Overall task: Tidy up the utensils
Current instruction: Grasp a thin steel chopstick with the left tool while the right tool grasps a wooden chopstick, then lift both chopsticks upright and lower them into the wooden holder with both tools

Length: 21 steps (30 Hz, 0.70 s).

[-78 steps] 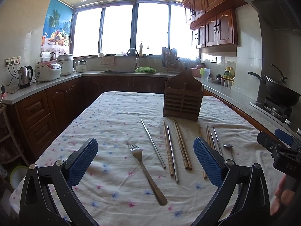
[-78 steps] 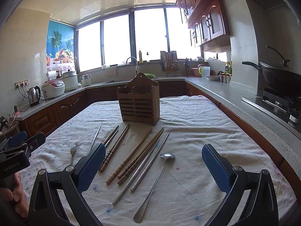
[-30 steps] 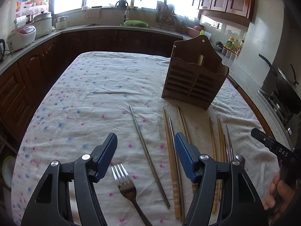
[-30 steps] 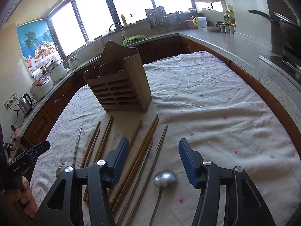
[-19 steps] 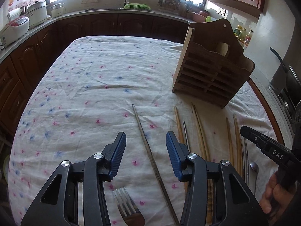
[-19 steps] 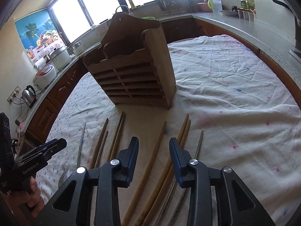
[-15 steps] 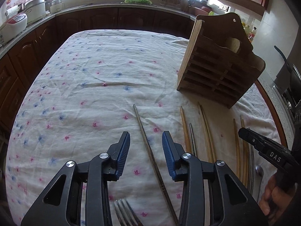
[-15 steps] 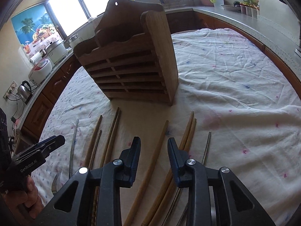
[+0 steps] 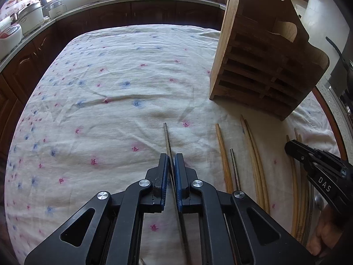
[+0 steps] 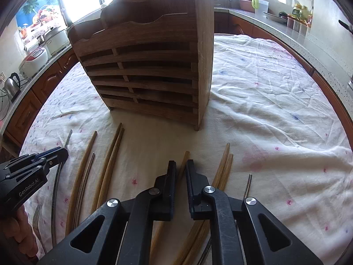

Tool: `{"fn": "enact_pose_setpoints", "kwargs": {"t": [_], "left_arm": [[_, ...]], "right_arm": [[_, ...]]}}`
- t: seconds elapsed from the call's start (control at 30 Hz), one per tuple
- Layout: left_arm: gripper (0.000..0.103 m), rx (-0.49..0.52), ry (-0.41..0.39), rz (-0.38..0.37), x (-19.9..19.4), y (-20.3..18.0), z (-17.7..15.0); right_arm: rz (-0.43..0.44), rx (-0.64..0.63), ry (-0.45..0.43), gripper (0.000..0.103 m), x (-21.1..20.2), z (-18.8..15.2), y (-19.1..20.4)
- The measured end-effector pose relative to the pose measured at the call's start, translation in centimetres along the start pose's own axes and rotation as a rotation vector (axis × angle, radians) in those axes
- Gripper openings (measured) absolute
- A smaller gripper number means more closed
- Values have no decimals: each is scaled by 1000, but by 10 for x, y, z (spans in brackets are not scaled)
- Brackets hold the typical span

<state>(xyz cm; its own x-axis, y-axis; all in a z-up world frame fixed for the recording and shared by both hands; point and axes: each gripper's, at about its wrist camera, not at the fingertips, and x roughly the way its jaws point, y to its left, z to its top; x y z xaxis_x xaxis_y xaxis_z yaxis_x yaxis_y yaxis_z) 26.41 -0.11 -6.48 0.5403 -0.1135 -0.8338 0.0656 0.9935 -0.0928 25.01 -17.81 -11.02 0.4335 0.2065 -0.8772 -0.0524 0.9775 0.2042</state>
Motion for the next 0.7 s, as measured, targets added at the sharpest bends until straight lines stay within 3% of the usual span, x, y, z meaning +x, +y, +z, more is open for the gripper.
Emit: {"fn": "enact_pose_setpoints", "kwargs": {"t": [0.3,0.7], "left_arm": [[4,-71,-128,-125,-69,8,-2],[4,-126,-325,-246,-174,24,-17]], "right_arm": [[164,88,-101,5,-61,-1,-7],[243,42,-304,5,-162,8,9]]}}
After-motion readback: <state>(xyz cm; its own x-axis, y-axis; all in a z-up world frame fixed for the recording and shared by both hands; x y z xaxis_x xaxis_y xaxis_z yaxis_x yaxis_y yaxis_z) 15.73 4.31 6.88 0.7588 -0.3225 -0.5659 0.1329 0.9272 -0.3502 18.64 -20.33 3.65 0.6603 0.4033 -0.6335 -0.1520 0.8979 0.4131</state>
